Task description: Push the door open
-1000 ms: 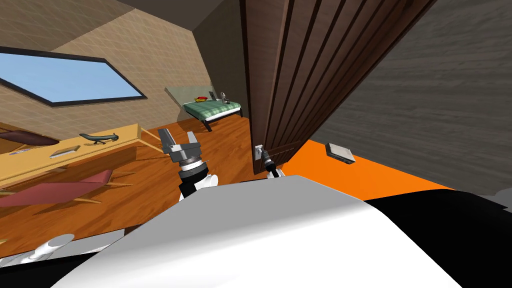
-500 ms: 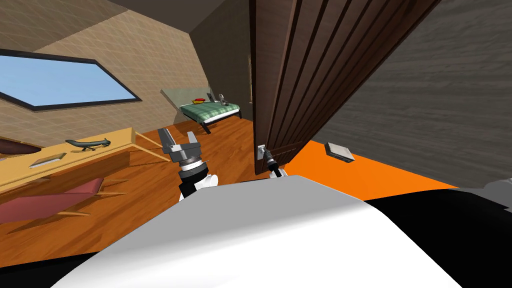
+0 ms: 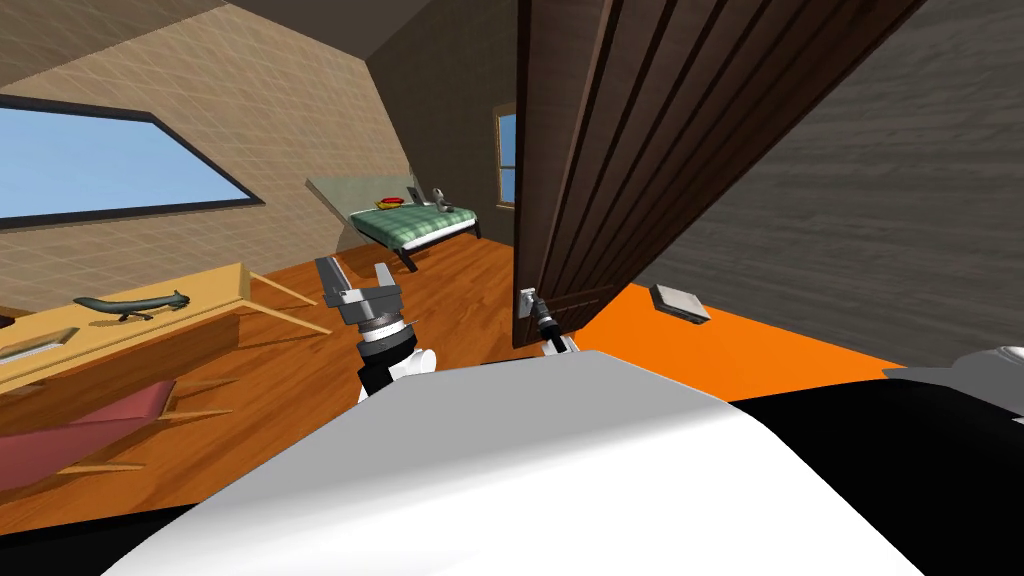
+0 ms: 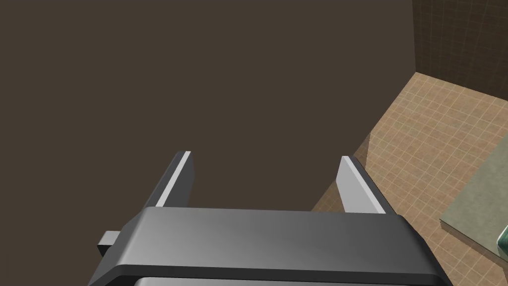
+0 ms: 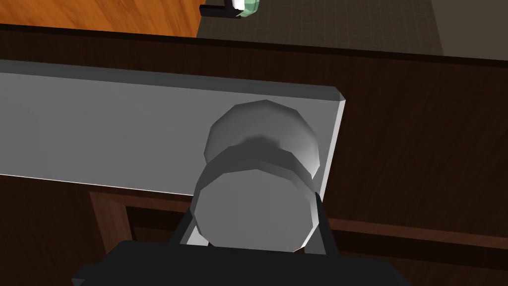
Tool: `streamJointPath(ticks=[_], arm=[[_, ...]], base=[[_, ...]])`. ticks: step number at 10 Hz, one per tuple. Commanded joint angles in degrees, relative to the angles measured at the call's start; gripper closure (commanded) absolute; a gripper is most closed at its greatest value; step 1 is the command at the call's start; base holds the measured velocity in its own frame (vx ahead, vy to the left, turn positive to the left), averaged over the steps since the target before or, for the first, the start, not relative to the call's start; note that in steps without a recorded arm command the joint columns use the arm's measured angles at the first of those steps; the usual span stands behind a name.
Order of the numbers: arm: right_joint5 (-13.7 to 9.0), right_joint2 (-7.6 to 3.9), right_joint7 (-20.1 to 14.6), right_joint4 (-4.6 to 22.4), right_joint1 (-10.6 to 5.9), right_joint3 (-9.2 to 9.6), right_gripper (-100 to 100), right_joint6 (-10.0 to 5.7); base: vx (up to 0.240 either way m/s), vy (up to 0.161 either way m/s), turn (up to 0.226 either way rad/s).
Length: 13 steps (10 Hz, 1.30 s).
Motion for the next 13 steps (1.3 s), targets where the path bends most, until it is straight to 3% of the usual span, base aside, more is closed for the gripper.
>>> streamJointPath(ticks=[1,4,5,6,8,11,13], arm=[[-0.4,0.78,0.1,0.1,-0.44,-1.13,100,0.18],[-1.0,3.40,0.3,0.3,-0.84,-2.74,100,0.28],[-0.9,2.71,0.4,0.1,-0.60,-2.98,100,0.44],[-1.2,1.26,0.5,-0.1,-0.70,-4.10,100,0.38],[-1.5,0.30,0.5,-0.2,-0.64,-5.07,100,0.37],[-1.9,-0.13,0.5,-0.3,-0.53,-6.81,100,0.33],[-2.3,0.43,0.5,-0.3,-0.46,-7.98,100,0.31]], base=[[0.176,0.181,-0.106],[0.167,0.128,-0.087],[0.059,0.025,-0.031],[0.129,0.052,-0.061],[0.155,0.118,-0.081],[0.197,0.134,-0.069],[0.186,0.115,-0.074]])
